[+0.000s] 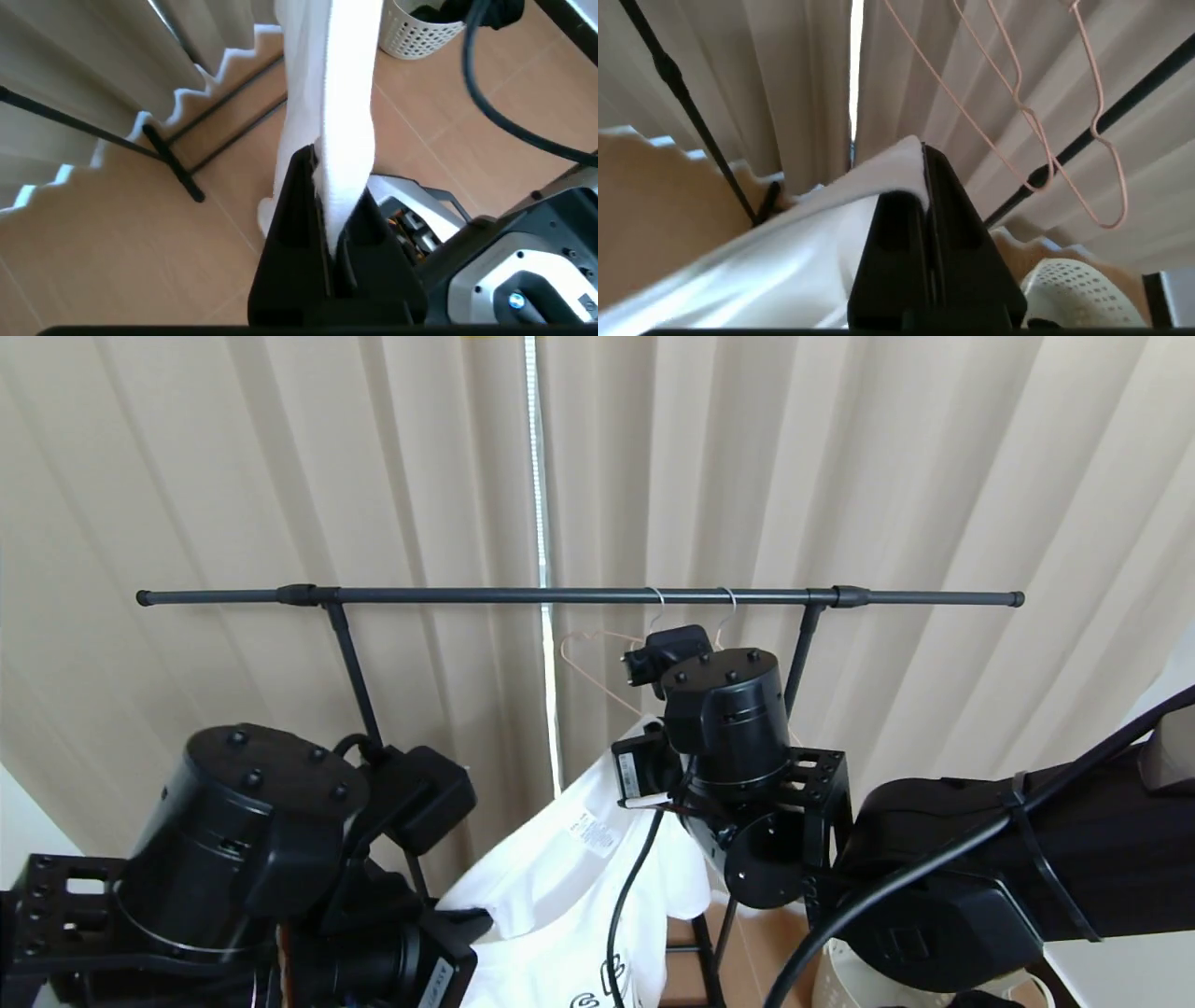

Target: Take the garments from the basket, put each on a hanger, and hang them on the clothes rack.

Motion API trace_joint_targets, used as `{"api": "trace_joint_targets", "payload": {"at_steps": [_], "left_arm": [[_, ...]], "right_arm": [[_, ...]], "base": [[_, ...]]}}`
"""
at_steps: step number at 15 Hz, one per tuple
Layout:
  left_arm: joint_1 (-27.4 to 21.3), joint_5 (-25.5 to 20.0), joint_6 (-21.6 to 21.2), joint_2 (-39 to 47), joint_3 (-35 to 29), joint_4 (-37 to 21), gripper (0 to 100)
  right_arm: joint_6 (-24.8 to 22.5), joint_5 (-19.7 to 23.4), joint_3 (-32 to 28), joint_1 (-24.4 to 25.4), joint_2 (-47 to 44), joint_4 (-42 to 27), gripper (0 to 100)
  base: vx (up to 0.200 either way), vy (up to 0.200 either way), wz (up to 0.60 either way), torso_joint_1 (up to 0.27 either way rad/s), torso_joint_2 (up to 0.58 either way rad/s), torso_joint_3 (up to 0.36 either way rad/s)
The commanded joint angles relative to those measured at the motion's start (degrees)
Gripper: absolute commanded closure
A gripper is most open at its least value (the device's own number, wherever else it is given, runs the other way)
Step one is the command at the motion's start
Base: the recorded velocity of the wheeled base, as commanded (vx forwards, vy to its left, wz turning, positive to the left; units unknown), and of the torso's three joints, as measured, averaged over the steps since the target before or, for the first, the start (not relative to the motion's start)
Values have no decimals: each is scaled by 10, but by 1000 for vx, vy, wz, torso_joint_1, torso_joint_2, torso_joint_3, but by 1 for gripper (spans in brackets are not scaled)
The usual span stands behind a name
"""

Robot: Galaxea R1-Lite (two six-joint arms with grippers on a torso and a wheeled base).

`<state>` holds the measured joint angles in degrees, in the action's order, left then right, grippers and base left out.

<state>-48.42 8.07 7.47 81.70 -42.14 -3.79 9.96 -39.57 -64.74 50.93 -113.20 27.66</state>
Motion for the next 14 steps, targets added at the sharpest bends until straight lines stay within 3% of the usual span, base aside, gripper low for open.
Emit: {"api": "trace_joint_targets", "payload": {"at_steps": [1,6,11,14], "left_arm": [[-45,-3,34,35,-1,1,100],[-86,-3,126,103,-63,2,100],[-78,2,127,91,-63,-2,100],[-27,5,125,70,-58,-3,100]], "right_arm": [[22,0,-16,17,-18,11,100],[59,-1,-32,34,-18,11,100],[60,-2,-31,25,-10,6,100],[50,-4,-24,0,10,0,100]], "base": [[0,0,0,0,0,0],[0,0,0,0,0,0],[0,0,0,0,0,0],[0,0,0,0,0,0]]}}
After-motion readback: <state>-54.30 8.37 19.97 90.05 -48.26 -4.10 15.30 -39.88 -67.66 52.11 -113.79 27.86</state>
